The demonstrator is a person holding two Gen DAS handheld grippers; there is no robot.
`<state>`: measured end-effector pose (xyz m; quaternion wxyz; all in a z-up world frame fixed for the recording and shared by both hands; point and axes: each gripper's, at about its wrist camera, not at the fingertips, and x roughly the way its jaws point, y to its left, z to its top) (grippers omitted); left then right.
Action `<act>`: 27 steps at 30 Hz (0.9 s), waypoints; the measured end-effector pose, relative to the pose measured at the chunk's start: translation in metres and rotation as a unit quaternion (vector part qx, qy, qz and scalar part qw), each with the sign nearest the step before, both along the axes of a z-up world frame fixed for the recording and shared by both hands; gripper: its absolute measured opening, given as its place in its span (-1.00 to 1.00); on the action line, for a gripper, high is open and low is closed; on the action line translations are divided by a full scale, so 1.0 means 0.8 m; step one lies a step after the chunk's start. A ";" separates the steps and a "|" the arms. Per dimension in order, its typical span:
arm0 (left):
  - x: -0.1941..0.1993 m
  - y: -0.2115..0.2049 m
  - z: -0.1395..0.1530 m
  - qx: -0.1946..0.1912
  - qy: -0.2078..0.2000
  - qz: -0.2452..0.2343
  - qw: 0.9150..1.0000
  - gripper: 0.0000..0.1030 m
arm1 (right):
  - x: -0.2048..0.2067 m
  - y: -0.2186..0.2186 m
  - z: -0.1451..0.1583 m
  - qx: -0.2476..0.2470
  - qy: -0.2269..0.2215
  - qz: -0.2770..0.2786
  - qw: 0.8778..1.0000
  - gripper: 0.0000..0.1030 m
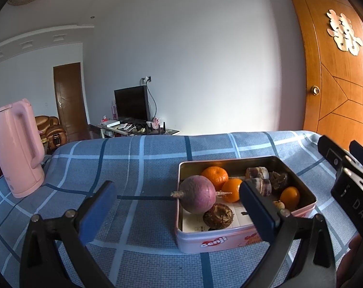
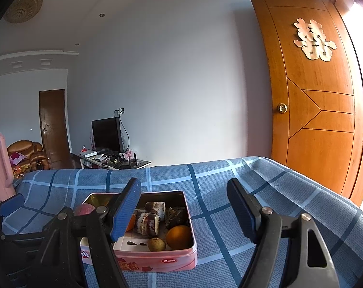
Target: Organize fruits
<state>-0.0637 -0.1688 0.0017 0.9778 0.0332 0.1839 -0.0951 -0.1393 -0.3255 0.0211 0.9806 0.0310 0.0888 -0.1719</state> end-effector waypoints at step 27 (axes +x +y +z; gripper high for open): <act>0.001 0.002 0.000 -0.001 0.004 0.003 1.000 1.00 | -0.001 0.001 -0.001 -0.001 0.001 -0.002 1.000 0.47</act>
